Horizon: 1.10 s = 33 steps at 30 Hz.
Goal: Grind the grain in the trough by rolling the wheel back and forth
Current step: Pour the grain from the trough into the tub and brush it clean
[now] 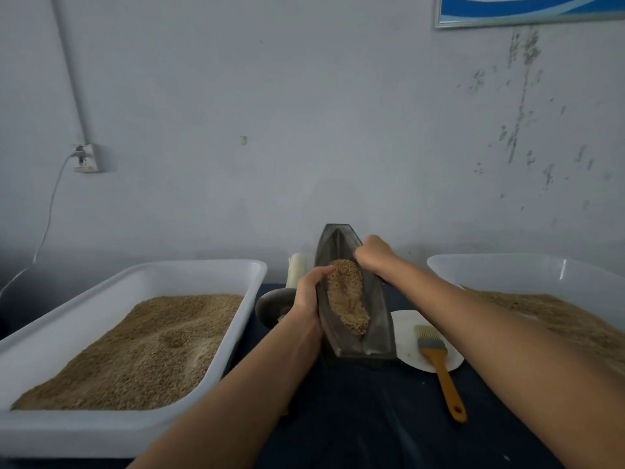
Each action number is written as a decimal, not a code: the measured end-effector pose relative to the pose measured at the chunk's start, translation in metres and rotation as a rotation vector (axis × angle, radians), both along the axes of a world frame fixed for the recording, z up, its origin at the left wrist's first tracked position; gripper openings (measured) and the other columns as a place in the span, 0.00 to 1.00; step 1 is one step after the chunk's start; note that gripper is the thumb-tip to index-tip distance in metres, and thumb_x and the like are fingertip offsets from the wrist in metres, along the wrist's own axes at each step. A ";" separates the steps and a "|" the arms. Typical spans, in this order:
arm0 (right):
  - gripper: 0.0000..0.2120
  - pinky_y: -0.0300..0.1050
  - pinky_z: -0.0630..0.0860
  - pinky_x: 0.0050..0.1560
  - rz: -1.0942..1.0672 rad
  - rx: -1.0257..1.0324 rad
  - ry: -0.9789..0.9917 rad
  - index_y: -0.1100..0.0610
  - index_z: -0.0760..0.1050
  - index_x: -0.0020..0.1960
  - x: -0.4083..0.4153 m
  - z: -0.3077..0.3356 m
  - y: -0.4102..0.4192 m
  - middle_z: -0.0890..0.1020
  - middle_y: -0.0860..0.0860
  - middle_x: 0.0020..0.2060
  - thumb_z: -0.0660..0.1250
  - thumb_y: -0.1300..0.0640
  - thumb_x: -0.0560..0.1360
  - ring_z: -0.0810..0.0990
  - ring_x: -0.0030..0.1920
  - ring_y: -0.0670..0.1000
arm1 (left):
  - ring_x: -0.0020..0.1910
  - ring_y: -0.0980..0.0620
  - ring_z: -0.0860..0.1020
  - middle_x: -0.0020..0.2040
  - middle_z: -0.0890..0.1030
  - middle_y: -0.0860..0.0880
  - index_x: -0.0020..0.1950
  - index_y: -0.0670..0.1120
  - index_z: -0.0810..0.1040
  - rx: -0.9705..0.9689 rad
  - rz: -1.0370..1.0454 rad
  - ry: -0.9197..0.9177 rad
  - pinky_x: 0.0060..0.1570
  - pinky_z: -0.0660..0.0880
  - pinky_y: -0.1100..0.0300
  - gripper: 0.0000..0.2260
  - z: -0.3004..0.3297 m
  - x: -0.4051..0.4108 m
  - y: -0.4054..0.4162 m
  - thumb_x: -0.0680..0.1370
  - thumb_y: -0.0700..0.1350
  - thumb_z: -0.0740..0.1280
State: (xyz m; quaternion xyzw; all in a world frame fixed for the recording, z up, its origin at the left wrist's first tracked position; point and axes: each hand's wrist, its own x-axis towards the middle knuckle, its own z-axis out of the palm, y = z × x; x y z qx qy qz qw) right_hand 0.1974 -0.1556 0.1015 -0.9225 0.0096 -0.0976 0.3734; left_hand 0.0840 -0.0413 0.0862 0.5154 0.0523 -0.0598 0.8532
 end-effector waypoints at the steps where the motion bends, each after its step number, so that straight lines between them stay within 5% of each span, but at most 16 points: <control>1: 0.14 0.44 0.66 0.44 0.018 0.025 0.006 0.68 0.70 0.63 -0.001 0.003 0.004 0.76 0.64 0.59 0.58 0.64 0.79 0.75 0.52 0.58 | 0.38 0.46 0.76 0.42 0.78 0.42 0.49 0.37 0.77 -0.003 0.009 -0.008 0.35 0.73 0.57 0.10 0.001 -0.002 0.004 0.79 0.42 0.60; 5: 0.13 0.45 0.70 0.47 0.152 0.208 0.021 0.63 0.70 0.62 -0.009 0.018 0.017 0.75 0.59 0.53 0.58 0.57 0.81 0.75 0.51 0.57 | 0.40 0.45 0.78 0.45 0.79 0.41 0.60 0.37 0.75 -0.045 0.054 -0.065 0.35 0.75 0.57 0.15 0.001 -0.005 0.017 0.78 0.45 0.62; 9: 0.16 0.43 0.74 0.37 0.176 0.426 0.054 0.65 0.73 0.53 -0.019 0.018 0.006 0.78 0.58 0.39 0.54 0.54 0.82 0.77 0.37 0.54 | 0.34 0.46 0.79 0.41 0.80 0.42 0.52 0.39 0.77 -0.063 0.055 -0.074 0.27 0.76 0.60 0.11 0.008 -0.006 0.028 0.78 0.45 0.61; 12: 0.09 0.43 0.71 0.33 0.030 0.101 0.094 0.64 0.71 0.41 -0.022 -0.009 -0.027 0.77 0.62 0.37 0.58 0.63 0.79 0.77 0.37 0.57 | 0.34 0.45 0.77 0.41 0.79 0.42 0.52 0.39 0.76 -0.064 0.067 -0.061 0.28 0.76 0.59 0.10 0.009 -0.010 0.032 0.78 0.44 0.60; 15: 0.12 0.46 0.72 0.43 -0.082 -0.222 0.217 0.68 0.73 0.58 -0.029 -0.045 -0.064 0.79 0.62 0.49 0.58 0.63 0.79 0.76 0.47 0.58 | 0.37 0.44 0.77 0.43 0.78 0.41 0.57 0.39 0.74 -0.066 0.053 -0.047 0.34 0.74 0.56 0.12 0.004 -0.013 0.033 0.78 0.43 0.60; 18: 0.25 0.45 0.73 0.50 -0.156 -0.499 0.368 0.67 0.59 0.72 -0.041 -0.075 -0.083 0.76 0.58 0.59 0.58 0.58 0.78 0.77 0.55 0.55 | 0.37 0.44 0.78 0.41 0.80 0.42 0.53 0.39 0.76 -0.060 0.045 -0.052 0.33 0.75 0.56 0.10 -0.003 -0.012 0.033 0.77 0.43 0.61; 23: 0.39 0.52 0.74 0.56 -0.238 -0.632 0.370 0.60 0.45 0.78 -0.057 -0.102 -0.083 0.68 0.59 0.69 0.63 0.50 0.76 0.72 0.65 0.59 | 0.35 0.45 0.80 0.39 0.82 0.42 0.53 0.39 0.76 -0.053 0.025 -0.051 0.31 0.76 0.57 0.10 -0.014 -0.012 0.026 0.77 0.42 0.61; 27: 0.43 0.49 0.70 0.47 -0.244 -0.767 0.475 0.58 0.37 0.78 -0.063 -0.103 -0.073 0.69 0.59 0.68 0.62 0.47 0.77 0.72 0.64 0.59 | 0.25 0.49 0.80 0.29 0.82 0.45 0.50 0.39 0.75 -0.036 0.019 -0.072 0.21 0.75 0.61 0.07 -0.019 -0.012 0.022 0.78 0.41 0.60; 29: 0.40 0.48 0.69 0.46 -0.226 -0.848 0.497 0.59 0.42 0.78 -0.066 -0.102 -0.071 0.67 0.56 0.70 0.62 0.48 0.77 0.72 0.65 0.59 | 0.24 0.49 0.80 0.29 0.82 0.45 0.49 0.39 0.75 -0.045 0.006 -0.071 0.20 0.75 0.60 0.07 -0.020 -0.013 0.021 0.78 0.41 0.59; 33: 0.19 0.43 0.73 0.50 -0.165 -1.004 0.466 0.53 0.70 0.68 -0.070 -0.094 -0.066 0.73 0.51 0.67 0.62 0.52 0.78 0.75 0.62 0.54 | 0.25 0.48 0.80 0.30 0.82 0.43 0.48 0.39 0.76 -0.087 -0.006 -0.066 0.22 0.76 0.59 0.08 -0.016 -0.016 0.023 0.77 0.42 0.60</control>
